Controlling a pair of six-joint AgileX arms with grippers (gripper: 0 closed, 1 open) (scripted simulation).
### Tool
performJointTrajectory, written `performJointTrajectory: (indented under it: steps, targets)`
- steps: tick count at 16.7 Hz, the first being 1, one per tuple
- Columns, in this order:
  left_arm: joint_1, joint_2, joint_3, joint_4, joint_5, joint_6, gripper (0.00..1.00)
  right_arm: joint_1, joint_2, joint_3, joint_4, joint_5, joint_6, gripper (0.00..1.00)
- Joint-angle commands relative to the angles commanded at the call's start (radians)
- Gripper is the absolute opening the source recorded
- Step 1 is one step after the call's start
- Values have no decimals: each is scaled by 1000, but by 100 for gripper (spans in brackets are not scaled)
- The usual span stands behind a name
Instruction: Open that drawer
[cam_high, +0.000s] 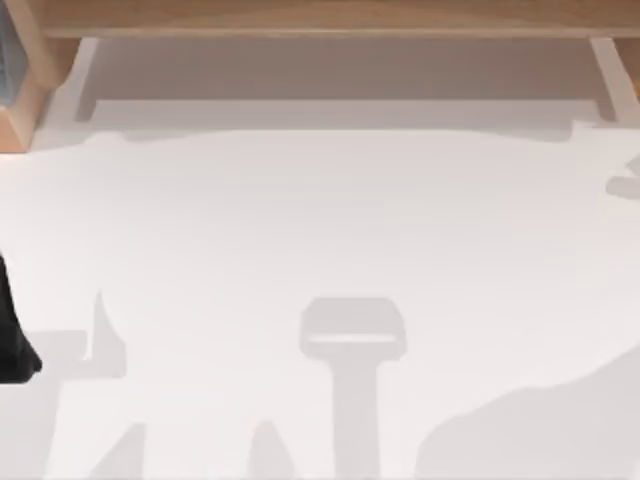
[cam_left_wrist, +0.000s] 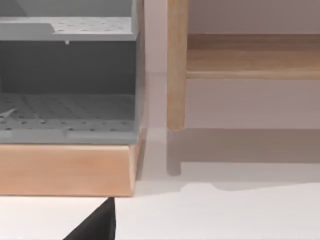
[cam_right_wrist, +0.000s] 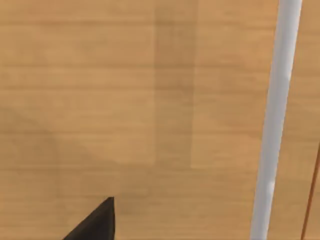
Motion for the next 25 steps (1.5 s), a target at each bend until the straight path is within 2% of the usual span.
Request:
performJointTrajectory:
  steps: [13, 25]
  targets:
    - [0, 0, 0, 0, 0, 0, 100, 0, 0, 0, 0, 0, 0, 2]
    - [0, 0, 0, 0, 0, 0, 100, -16, -24, -41, 24, -7, 2, 0]
